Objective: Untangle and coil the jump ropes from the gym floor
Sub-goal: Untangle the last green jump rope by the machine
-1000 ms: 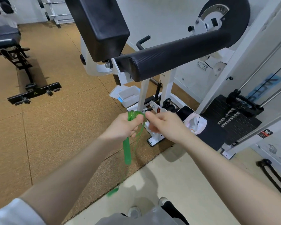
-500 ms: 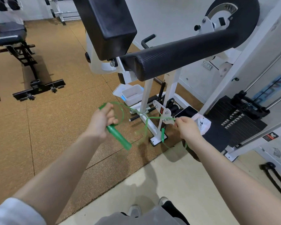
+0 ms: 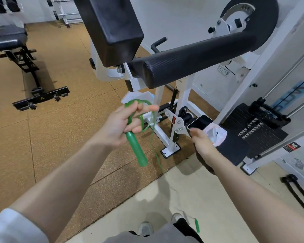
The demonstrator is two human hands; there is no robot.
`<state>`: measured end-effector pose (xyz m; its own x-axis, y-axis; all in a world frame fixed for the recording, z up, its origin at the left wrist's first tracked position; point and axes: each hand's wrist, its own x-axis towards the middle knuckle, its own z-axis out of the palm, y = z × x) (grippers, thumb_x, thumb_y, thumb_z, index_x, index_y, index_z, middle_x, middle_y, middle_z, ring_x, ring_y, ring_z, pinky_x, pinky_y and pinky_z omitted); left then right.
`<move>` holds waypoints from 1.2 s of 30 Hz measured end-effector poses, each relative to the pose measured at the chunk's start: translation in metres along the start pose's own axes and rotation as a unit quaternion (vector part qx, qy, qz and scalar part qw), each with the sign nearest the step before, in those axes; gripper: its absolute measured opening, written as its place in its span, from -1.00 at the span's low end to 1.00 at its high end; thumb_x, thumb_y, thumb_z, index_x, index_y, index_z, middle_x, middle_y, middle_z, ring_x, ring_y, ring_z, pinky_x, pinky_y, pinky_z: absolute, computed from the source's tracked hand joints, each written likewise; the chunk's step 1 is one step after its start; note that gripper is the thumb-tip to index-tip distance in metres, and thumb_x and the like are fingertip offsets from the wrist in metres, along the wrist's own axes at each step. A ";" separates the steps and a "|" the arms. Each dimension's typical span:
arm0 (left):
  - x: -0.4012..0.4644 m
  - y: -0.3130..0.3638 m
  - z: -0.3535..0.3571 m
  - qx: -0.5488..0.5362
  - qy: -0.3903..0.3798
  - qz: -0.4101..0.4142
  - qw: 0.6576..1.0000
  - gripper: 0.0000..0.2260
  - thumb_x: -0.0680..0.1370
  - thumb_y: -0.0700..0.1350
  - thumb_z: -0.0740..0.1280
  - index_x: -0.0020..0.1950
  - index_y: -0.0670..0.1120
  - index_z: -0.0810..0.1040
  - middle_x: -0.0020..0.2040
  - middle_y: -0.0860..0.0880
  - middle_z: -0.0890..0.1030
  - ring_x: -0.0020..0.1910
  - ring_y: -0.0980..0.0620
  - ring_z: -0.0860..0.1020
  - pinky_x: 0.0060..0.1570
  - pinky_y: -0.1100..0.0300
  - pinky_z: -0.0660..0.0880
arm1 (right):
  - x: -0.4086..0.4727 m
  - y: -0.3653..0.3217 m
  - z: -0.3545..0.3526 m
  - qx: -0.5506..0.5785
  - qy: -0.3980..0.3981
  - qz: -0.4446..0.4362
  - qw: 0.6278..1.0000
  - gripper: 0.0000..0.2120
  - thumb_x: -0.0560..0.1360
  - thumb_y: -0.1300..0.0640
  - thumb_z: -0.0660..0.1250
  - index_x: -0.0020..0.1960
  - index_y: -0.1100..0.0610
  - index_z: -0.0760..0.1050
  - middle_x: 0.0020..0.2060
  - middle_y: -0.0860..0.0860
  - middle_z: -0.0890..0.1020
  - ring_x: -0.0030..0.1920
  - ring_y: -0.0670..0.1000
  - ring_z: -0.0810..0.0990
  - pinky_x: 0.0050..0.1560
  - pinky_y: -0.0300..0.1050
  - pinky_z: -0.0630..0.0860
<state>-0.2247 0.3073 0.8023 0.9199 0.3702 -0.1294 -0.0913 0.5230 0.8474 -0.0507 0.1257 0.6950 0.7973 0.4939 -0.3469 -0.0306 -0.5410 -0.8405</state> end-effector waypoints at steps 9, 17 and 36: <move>-0.004 -0.003 0.023 -0.123 -0.011 -0.049 0.991 -0.66 0.49 0.07 0.16 -0.41 -0.08 0.39 -0.17 -0.19 0.66 -0.44 0.06 0.59 -0.56 0.31 0.49 | -0.053 -0.100 0.009 0.080 -0.339 -0.210 0.913 -0.87 0.58 0.28 0.17 0.02 0.19 0.49 -0.48 -0.06 0.38 -0.43 -0.07 0.39 -0.30 -0.28 0.47; -0.012 -0.012 0.016 -0.172 -0.002 -0.017 0.985 -0.87 0.48 -0.11 0.21 -0.23 -0.12 0.31 0.12 -0.21 0.62 -0.52 0.16 0.53 -0.53 0.43 0.46 | -0.040 -0.083 0.026 -0.150 -0.158 -0.258 0.941 -0.73 0.61 0.08 0.16 -0.20 0.11 0.51 -0.57 -0.14 0.37 -0.55 -0.19 0.32 -0.40 -0.23 0.24; -0.014 -0.026 0.010 0.140 -0.201 -0.083 0.966 -0.45 0.54 0.24 0.02 0.02 -0.21 0.51 -0.38 -0.01 0.65 -0.66 0.18 0.19 -0.43 0.31 0.39 | -0.052 -0.105 0.013 -0.053 -0.076 -0.292 0.952 -0.83 0.53 0.07 0.30 -0.24 0.02 0.53 -0.42 -0.13 0.51 -0.36 -0.12 0.45 -0.24 -0.09 0.41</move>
<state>-0.2316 0.2809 0.7867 0.9920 -0.0583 -0.1123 0.1247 0.3014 0.9453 -0.0973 0.1655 0.7959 0.5634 0.8196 0.1041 0.4588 -0.2055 -0.8645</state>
